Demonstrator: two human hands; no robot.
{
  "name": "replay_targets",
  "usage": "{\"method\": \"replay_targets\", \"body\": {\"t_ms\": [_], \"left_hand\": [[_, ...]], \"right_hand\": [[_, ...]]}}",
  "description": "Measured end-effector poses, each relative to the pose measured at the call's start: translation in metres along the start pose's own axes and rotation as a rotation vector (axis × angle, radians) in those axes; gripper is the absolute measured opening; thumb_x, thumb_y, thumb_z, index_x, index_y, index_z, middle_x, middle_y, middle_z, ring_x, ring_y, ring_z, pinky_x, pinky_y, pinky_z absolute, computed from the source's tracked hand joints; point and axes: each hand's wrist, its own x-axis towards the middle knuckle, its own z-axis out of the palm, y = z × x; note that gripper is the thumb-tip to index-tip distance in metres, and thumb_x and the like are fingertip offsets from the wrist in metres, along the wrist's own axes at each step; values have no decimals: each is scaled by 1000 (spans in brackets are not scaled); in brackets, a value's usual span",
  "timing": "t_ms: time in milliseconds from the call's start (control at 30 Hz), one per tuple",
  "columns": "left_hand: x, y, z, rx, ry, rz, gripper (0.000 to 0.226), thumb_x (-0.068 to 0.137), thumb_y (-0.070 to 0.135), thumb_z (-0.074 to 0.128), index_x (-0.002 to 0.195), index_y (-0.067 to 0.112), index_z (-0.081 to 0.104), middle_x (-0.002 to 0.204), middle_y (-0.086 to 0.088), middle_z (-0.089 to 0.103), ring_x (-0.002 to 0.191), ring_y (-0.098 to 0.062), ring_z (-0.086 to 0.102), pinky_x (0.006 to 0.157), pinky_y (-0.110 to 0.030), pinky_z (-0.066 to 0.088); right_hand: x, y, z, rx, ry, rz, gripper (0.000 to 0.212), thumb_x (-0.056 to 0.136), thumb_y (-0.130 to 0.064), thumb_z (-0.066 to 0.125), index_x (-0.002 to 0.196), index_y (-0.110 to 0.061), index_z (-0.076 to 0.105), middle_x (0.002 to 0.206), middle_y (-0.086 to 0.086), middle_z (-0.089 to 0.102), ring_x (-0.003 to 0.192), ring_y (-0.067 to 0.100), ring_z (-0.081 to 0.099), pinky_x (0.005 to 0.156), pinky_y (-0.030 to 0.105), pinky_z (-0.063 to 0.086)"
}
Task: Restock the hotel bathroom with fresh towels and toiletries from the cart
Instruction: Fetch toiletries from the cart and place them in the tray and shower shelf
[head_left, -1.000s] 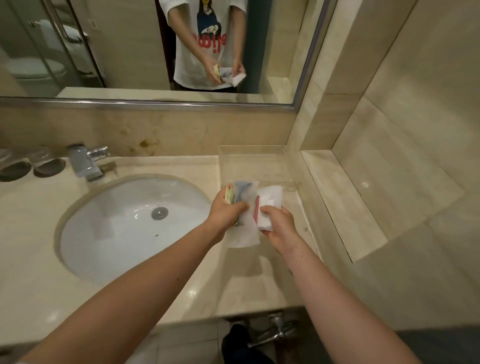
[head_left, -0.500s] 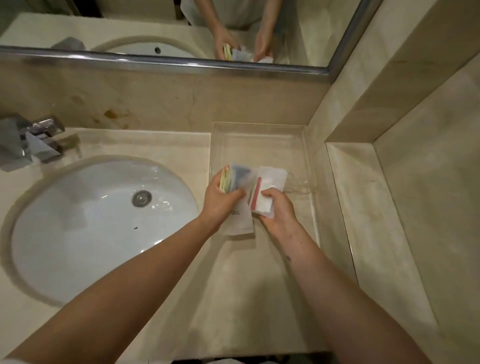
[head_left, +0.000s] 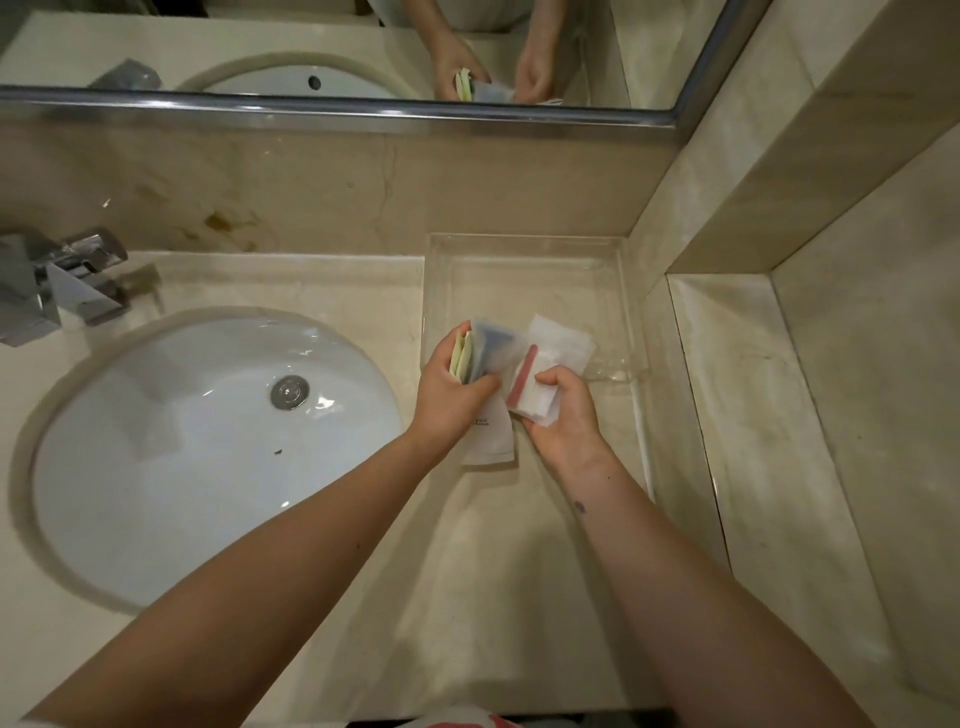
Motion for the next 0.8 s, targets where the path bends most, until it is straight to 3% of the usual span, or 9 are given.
{"method": "replay_targets", "body": {"t_ms": [233, 467, 567, 700, 800], "left_hand": [[-14, -1, 2, -47, 29, -21, 54, 81, 0, 65, 131, 16, 54, 116, -3, 65, 104, -17, 64, 85, -29, 58], [-47, -16, 7, -22, -13, -97, 52, 82, 4, 64, 130, 20, 54, 117, -2, 64, 106, -19, 63, 88, -32, 56], [-68, -22, 5, -8, -32, -104, 51, 82, 4, 63, 129, 20, 54, 116, -2, 64, 104, -18, 62, 88, -33, 56], [-91, -26, -1, 4, -88, -118, 45, 81, 2, 62, 122, 19, 58, 108, -2, 66, 98, -17, 64, 76, -24, 54], [-104, -31, -5, 2, -124, -142, 44, 78, 2, 61, 119, 18, 61, 106, -5, 67, 98, -22, 65, 78, -30, 57]], "right_hand": [[-12, 11, -15, -67, 97, 10, 46, 77, -3, 49, 121, -2, 61, 104, 19, 65, 93, 34, 64, 70, 39, 56], [-38, 21, -33, -126, 86, 20, 31, 83, 0, 48, 111, -2, 62, 96, 18, 65, 85, 32, 64, 67, 40, 56], [-55, 30, -43, -135, 95, 45, 33, 84, 0, 47, 114, -1, 60, 98, 19, 64, 85, 33, 64, 66, 41, 56], [-77, 41, -55, -151, 119, 58, 40, 84, -1, 47, 123, 0, 57, 103, 22, 65, 89, 36, 65, 67, 43, 56], [-92, 50, -62, -176, 135, 67, 41, 86, -2, 46, 127, -1, 55, 107, 23, 64, 93, 37, 64, 74, 46, 55]]}}
